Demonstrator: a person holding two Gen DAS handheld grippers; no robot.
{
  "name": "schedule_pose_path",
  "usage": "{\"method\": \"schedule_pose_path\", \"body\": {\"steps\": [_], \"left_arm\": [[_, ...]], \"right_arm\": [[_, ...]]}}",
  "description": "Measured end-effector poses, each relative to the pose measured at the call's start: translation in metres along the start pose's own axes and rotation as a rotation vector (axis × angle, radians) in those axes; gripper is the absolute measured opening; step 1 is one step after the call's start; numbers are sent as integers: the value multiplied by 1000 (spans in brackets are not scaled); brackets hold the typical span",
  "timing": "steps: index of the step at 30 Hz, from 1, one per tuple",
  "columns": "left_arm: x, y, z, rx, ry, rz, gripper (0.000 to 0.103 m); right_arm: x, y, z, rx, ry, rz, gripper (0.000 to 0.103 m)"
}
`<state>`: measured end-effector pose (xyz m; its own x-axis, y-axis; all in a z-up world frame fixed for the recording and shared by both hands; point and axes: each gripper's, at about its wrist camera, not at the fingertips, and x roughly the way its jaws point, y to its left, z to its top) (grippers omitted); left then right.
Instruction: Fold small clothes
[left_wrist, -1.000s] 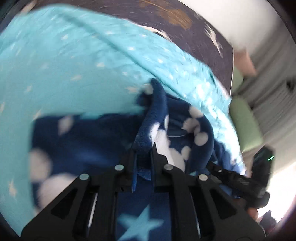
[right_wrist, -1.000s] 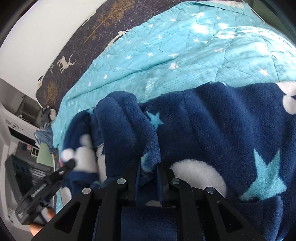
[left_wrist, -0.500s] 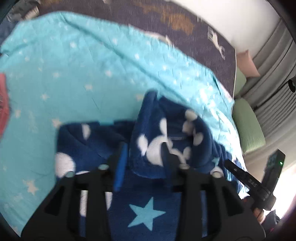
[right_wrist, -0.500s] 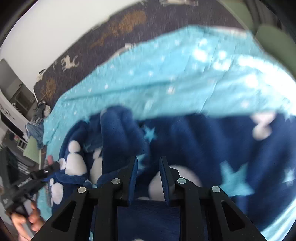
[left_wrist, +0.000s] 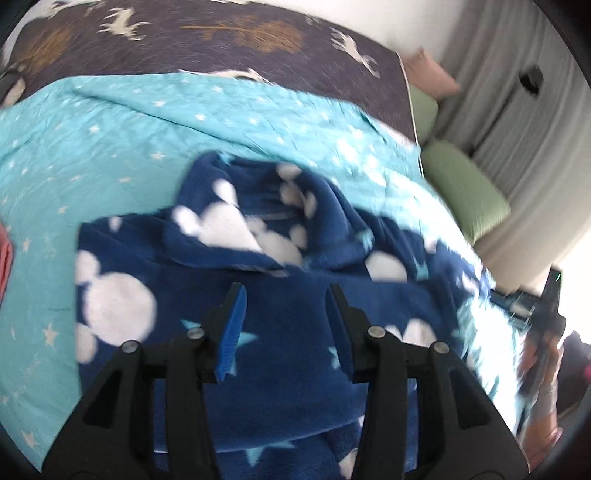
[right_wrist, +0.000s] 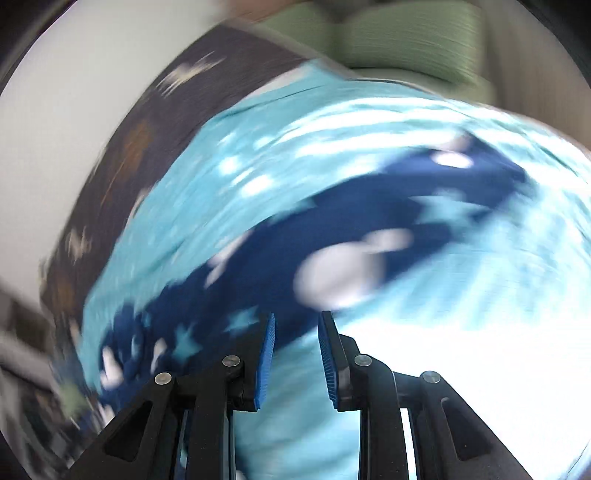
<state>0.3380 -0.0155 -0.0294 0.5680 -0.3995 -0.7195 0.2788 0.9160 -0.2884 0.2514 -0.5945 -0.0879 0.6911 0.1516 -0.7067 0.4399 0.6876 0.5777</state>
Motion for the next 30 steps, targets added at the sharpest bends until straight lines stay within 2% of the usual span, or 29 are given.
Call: {"method": "schedule_pose_path", "body": {"steps": [2,4,6,9,12,13,15,17,19,22,24,27,29,30], "left_arm": [[10,-10,-6,5,42,-22,46],[13,-16,-13,7,61,-38,46],[13,-21,-16,30,64,-35,46],[12,-25,-20,54,69,-17,46],[12,-25,-19,57,72,-7,46],[12,-24,-18,55,70,-1,46],[11,-23,-17,49,67,4,47],[12,-21,-16,34,69,-5,47],[13,-19,-16,10,73,-23,47],[16,-17,-16,-25,77,-43,47],[17,-16,-17,-56,85,-68,47],[14,-11,-22,-90,77,-93,47],[11,-4,-26,-125,74,-110,51],[9,0,-28,-144,73,-116,57]], "right_arm": [[-12,-33,15,94,-32,-5,27],[-20,-65,30,196,-76,-36,41],[-22,-97,47,300,-118,-77,51],[-3,-137,69,421,-99,-108,53],[17,-156,78,521,-98,-29,54],[21,-157,82,541,-116,-19,51],[25,-153,92,520,-135,-31,7],[21,-134,102,468,-171,-75,7],[11,-102,111,365,-222,-74,7],[-10,-45,118,205,-256,-9,7],[-24,11,115,66,-269,78,7],[-31,101,96,-150,-268,172,7],[-39,170,57,-355,-255,228,7],[-42,197,35,-439,-242,261,7]]}}
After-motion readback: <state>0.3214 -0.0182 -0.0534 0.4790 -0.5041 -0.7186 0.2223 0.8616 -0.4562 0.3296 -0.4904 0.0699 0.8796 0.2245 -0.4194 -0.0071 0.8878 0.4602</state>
